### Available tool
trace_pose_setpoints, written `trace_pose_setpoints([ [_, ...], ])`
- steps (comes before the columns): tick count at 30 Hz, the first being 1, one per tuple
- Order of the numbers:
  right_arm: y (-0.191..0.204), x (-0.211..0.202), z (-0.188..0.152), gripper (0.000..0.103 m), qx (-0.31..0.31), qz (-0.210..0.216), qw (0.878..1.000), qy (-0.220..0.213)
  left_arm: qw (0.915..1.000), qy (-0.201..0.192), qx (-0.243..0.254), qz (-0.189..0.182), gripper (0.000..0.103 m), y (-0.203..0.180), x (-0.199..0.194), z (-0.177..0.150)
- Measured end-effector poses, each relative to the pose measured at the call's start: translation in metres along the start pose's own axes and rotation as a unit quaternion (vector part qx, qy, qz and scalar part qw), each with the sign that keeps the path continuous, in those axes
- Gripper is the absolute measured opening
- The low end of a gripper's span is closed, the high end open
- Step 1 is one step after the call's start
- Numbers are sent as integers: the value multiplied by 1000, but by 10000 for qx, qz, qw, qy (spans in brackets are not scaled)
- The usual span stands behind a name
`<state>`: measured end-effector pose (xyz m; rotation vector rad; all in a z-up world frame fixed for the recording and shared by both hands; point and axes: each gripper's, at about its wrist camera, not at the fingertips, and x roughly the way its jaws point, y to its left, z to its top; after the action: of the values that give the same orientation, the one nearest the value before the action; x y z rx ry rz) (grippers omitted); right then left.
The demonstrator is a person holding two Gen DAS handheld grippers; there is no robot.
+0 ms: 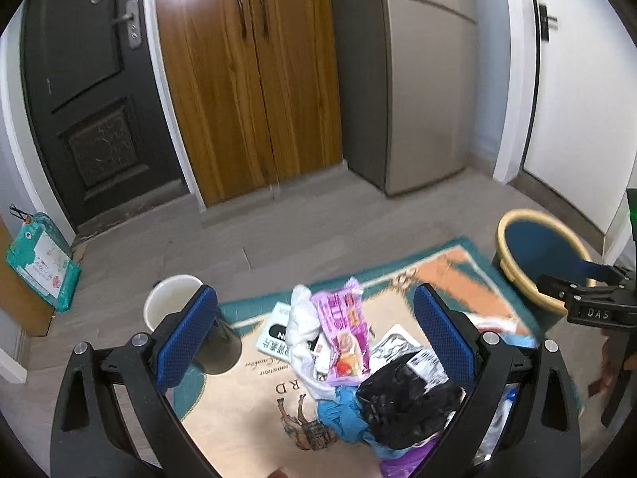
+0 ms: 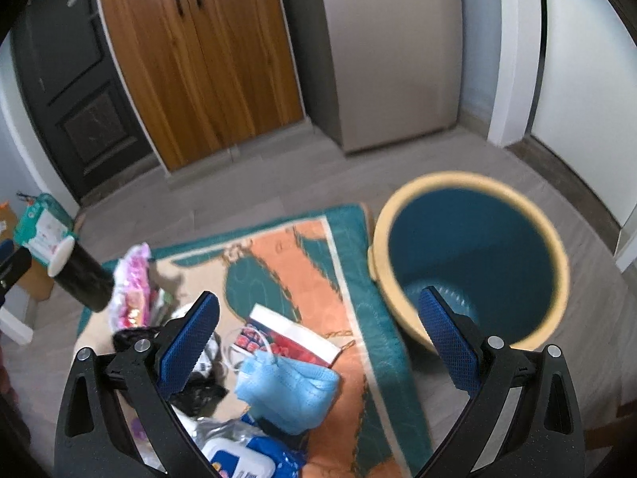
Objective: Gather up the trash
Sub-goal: 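Grasp the pink snack wrapper with the left tool while the right tool grasps the blue mask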
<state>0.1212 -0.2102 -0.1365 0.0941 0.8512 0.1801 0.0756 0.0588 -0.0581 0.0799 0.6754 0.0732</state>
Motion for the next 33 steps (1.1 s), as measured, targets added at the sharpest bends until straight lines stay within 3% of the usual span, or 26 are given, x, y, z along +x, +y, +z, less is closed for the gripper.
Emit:
trace_pose_setpoints([
  [15,9,29,-33,98,-180,493,9964,666,9966,816,-133,64,97,-5,102,-16],
  [18,13,32,-35,98,-266,513,9958,712,9960,885,134,4,94,-24,117,-18],
  [24,13,39,-41,96,-314,539,9942,881,9901,1182,726,229,77,-53,144,-26],
  [30,19,47,-47,96,-446,611,9908,1123,9863,1424,759,333,49,-52,156,-32],
  [31,20,48,-48,94,-471,577,9904,1166,9864,1432,739,321,43,-51,156,-32],
  [33,21,50,-50,79,-528,558,9892,1247,9859,1452,760,336,30,-49,155,-32],
])
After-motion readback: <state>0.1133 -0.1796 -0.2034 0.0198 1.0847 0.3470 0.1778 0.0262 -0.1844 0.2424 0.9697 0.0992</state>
